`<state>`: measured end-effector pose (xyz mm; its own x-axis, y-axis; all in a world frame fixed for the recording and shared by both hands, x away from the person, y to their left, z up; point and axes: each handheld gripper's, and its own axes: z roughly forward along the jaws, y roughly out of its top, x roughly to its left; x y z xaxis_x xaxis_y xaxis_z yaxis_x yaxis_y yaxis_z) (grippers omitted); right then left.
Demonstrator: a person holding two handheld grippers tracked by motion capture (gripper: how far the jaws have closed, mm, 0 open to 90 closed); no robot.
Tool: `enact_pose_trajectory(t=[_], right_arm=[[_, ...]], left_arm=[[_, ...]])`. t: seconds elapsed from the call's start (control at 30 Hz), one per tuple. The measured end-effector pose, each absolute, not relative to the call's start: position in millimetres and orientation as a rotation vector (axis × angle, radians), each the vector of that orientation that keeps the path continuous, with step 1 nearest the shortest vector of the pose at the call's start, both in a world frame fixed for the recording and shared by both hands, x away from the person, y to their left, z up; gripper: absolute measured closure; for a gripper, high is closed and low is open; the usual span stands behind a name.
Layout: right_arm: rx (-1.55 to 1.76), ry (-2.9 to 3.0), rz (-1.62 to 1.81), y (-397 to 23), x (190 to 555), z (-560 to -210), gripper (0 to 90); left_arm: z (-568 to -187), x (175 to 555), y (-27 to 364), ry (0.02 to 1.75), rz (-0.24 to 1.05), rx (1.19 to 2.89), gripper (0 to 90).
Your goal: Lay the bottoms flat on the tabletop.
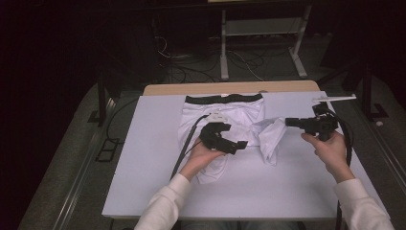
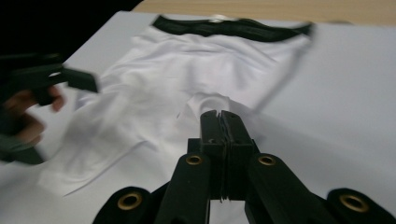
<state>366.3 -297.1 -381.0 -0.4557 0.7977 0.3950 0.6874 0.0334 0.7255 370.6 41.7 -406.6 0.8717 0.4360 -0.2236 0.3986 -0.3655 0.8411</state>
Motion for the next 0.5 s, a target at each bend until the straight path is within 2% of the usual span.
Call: enact_pose_trajectory(t=[0.17,0.5], right_arm=[[1.724,2.042,1.434,-338.9,366.0,-412.8,87.9],[1.868,1.938,1.344,-378.3,364.6,-434.2,87.9]], left_arm=[[-420.1,368.0,11.2,0.560,0.014,2.044,5.6],[-445.0,354.1,-42.3,0.409,-0.015,2.148,14.3]])
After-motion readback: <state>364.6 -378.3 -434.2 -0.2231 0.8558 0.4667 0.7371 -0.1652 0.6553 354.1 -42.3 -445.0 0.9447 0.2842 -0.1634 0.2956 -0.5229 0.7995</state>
